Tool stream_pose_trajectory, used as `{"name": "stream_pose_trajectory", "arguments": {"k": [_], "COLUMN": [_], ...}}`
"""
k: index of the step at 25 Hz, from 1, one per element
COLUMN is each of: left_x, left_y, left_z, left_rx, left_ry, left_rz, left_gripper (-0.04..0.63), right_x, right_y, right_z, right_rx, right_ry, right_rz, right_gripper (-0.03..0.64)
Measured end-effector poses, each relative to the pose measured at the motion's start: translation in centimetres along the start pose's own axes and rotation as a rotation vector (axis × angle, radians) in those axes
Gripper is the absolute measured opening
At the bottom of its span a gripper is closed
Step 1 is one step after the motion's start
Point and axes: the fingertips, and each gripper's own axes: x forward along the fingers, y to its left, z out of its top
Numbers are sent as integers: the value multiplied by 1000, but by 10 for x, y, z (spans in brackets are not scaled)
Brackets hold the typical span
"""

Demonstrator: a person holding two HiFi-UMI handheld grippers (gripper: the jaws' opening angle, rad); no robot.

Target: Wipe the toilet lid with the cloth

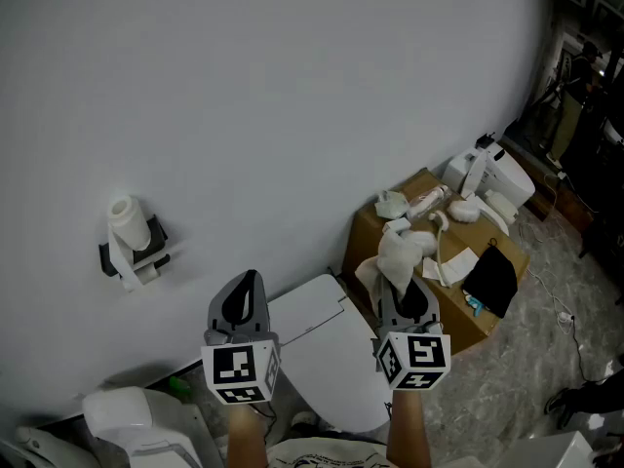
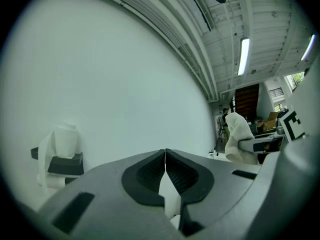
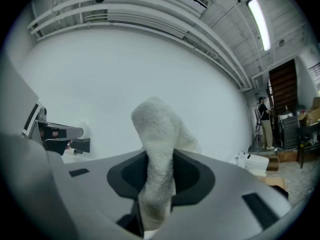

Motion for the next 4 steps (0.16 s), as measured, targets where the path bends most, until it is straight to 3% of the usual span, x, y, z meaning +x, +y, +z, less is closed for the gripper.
{"name": "stream_pose_trajectory", "arguments": {"k": [4], "left_x": [0], "left_y": [-1], "left_z": [0], "left_rx": [-3], "left_ry": [2], "left_rz": [2], "left_gripper": [9], "right_x": [-1], "right_y": [-1], "right_z": [0], "right_rx": [-2], "right_ry": [2], "right_rz": [1], "right_gripper": [104]}}
